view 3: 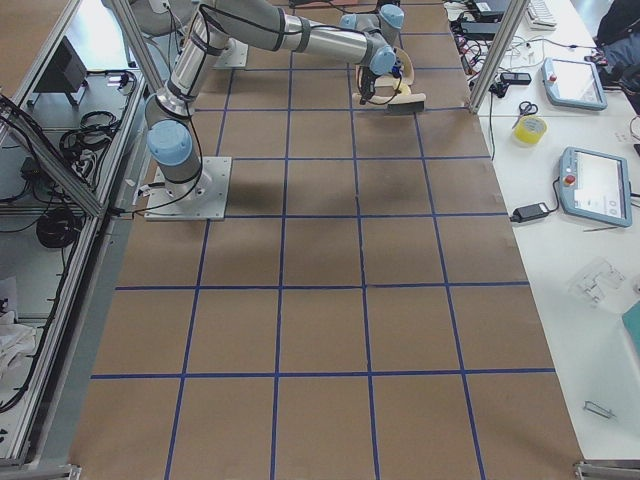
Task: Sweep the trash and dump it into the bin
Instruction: 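Sweep the cream ring into the dustpan with the right-held brush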
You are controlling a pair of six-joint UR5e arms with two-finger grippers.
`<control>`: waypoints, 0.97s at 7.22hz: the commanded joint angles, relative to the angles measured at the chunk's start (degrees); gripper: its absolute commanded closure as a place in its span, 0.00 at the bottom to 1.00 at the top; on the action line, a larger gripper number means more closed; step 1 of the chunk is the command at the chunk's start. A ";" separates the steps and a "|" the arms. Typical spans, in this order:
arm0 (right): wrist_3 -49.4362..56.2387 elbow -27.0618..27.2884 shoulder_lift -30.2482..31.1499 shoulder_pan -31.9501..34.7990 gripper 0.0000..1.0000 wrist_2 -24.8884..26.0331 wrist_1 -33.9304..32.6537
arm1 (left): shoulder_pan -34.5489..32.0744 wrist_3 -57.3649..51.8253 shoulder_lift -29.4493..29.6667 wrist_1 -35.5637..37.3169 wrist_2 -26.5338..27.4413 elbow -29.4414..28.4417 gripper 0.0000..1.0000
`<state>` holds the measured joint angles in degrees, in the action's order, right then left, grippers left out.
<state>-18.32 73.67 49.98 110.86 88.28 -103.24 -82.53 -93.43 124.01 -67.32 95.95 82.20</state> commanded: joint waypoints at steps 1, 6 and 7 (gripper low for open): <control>-1.19 -0.02 -0.05 1.63 1.00 -3.08 -0.12 | 0.00 0.00 0.00 0.00 -0.15 0.07 0.95; -10.75 -0.37 0.12 7.78 1.00 -6.27 -5.46 | 0.00 0.00 0.00 0.00 -0.24 0.15 0.95; -11.82 -0.37 0.21 8.75 1.00 -7.84 -6.18 | 0.00 0.00 0.00 0.00 -0.15 0.15 0.95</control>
<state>-28.33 73.32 50.12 118.36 81.81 -108.17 -82.53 -93.43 124.01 -67.33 95.74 82.35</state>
